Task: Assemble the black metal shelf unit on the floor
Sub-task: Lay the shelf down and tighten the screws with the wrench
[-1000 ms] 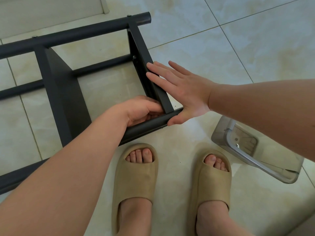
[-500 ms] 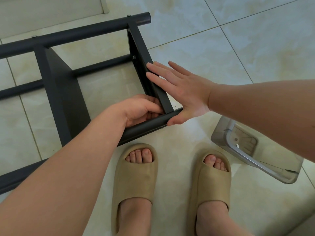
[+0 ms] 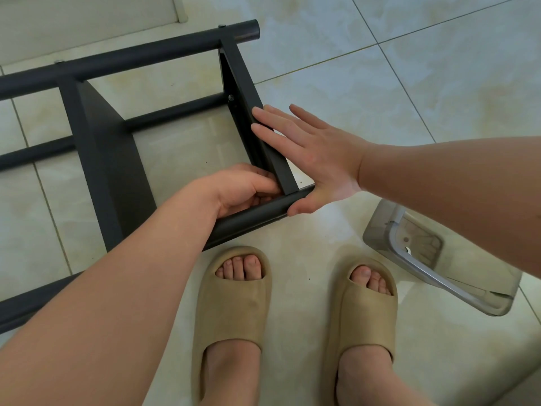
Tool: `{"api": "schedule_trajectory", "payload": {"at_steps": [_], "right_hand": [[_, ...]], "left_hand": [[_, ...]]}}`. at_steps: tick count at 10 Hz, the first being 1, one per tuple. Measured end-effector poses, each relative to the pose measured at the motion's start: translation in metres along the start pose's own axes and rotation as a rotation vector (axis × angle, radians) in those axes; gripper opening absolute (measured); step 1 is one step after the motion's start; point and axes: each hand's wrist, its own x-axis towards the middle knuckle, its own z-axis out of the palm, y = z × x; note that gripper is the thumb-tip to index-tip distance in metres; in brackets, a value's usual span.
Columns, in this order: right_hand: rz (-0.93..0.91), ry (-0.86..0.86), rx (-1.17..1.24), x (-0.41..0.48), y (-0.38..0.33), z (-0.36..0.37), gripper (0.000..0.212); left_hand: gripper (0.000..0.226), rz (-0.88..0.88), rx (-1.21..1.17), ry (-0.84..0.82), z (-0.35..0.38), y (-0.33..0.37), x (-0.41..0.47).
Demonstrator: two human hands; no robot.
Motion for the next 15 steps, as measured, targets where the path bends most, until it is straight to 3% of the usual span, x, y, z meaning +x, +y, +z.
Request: {"api": "schedule_trajectory", "payload": {"at_steps": [3, 5, 8, 10, 12, 15], "right_hand": [[0.004, -0.001, -0.001, 0.0000, -0.0001, -0.0006, 0.128], [0.000, 0.004, -0.005, 0.0000, -0.0004, -0.0004, 0.127], [0.001, 0.004, -0.005, 0.0000, -0.0001, 0.0000, 0.128], [-0.001, 0.010, -0.002, 0.0000, 0.0000, 0.0008, 0.128], [-0.003, 0.015, 0.001, 0.0000, 0.0006, 0.0013, 0.128], [-0.001, 0.011, -0.003, -0.0004, 0.0006, 0.0004, 0.128]], "left_hand": [[0.017, -0.013, -0.070, -0.033, 0.0005, 0.0020, -0.0002], [0.019, -0.123, 0.009, -0.052, 0.0017, 0.0021, -0.0016], [0.027, -0.007, 0.022, 0.008, -0.0021, -0.0006, 0.0011], [0.019, -0.013, 0.006, 0.018, -0.0021, -0.0008, 0.0016], [0.027, -0.005, -0.030, 0.005, -0.0018, -0.0005, 0.0015], [0.014, -0.001, -0.088, -0.023, -0.0005, 0.0012, -0.0006]]}}
